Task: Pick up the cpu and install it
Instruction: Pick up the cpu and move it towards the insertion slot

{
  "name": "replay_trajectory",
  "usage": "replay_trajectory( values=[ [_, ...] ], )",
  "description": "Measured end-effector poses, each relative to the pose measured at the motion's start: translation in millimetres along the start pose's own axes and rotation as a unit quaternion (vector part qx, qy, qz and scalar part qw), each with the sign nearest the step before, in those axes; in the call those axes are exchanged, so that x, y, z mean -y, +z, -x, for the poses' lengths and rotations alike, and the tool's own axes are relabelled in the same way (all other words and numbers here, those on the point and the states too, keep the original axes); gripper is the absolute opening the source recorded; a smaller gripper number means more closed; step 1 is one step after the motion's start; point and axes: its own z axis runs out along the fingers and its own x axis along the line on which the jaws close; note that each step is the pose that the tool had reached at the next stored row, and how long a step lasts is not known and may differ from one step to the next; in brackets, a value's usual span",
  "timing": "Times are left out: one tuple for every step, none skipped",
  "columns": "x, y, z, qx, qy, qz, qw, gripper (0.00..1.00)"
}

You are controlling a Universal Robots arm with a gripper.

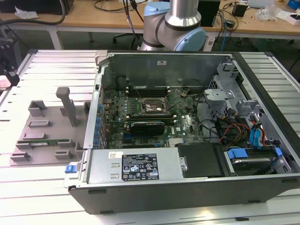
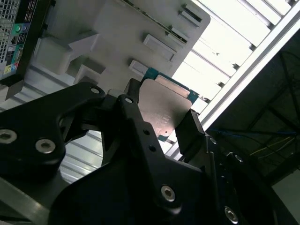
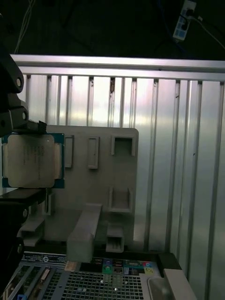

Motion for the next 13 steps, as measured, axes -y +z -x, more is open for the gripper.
replay_trajectory(
  values=[
    [0.1, -0.1, 0.5, 0.0000, 0.000, 0.0000, 1.0000, 0.55],
    [0.2, -0.1, 1.9, -0.0001, 0.000, 0.0000, 1.0000, 0.55],
    [0.2, 0.1, 4.1, 0.0000, 0.000, 0.0000, 1.0000, 0.55],
    [0.3, 0.2, 6.0, 0.0000, 0.000, 0.0000, 1.0000, 0.55],
    [0.5, 0.2, 8.9, 0.0000, 0.000, 0.0000, 1.0000, 0.55],
    [0.6, 0.3, 10.9, 0.0000, 0.000, 0.0000, 1.0000, 0.55],
    [0.7, 0.4, 13.2, 0.0000, 0.000, 0.0000, 1.0000, 0.55],
    [0.8, 0.5, 15.2, 0.0000, 0.000, 0.0000, 1.0000, 0.55],
    [1.2, 0.7, 22.9, 0.0000, 0.000, 0.0000, 1.0000, 0.55],
    [1.4, 0.8, 27.1, 0.0000, 0.000, -0.0001, 1.0000, 0.55],
    [1.6, 0.9, 30.2, 0.0000, 0.000, -0.0001, 1.0000, 0.55],
    [1.7, 1.1, 32.5, 0.0001, 0.000, -0.0001, 1.0000, 0.55],
    [1.8, 1.1, 35.0, 0.0000, 0.000, -0.0001, 1.0000, 0.55]
  ],
)
